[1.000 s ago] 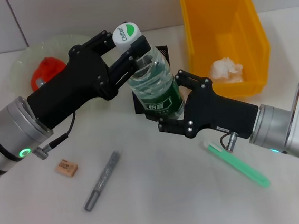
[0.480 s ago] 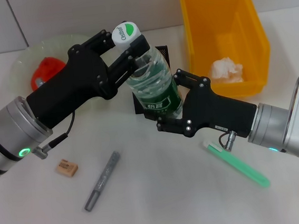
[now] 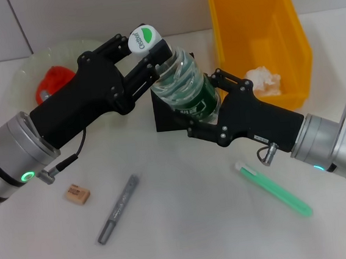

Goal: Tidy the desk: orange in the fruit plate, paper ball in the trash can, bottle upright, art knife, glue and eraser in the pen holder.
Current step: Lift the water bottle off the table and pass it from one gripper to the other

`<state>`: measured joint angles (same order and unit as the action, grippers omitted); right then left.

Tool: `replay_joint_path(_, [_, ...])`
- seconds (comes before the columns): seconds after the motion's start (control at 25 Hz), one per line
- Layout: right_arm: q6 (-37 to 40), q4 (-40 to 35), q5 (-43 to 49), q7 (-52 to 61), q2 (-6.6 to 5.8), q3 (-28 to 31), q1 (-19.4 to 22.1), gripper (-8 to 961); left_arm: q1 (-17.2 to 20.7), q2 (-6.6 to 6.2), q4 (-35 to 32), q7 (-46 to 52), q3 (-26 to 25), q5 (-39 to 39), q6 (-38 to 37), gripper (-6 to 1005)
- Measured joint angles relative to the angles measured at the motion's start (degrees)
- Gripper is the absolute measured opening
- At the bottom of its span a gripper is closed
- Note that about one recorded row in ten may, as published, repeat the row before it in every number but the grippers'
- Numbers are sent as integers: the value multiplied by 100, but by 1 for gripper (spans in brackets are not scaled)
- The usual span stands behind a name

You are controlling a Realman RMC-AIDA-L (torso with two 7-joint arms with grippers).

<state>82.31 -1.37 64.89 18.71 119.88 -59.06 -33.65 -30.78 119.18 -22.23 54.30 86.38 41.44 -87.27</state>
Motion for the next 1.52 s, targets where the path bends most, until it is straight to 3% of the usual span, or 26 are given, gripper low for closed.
replay_joint_path(0.32, [-39, -51, 77, 95, -1, -254, -49, 767, 6, 0, 1, 1, 0, 2, -17, 435])
replay_joint_path(1.52, [250, -18, 85, 62, 1, -282, 155, 767, 73, -1, 0, -149, -61, -58, -20, 442])
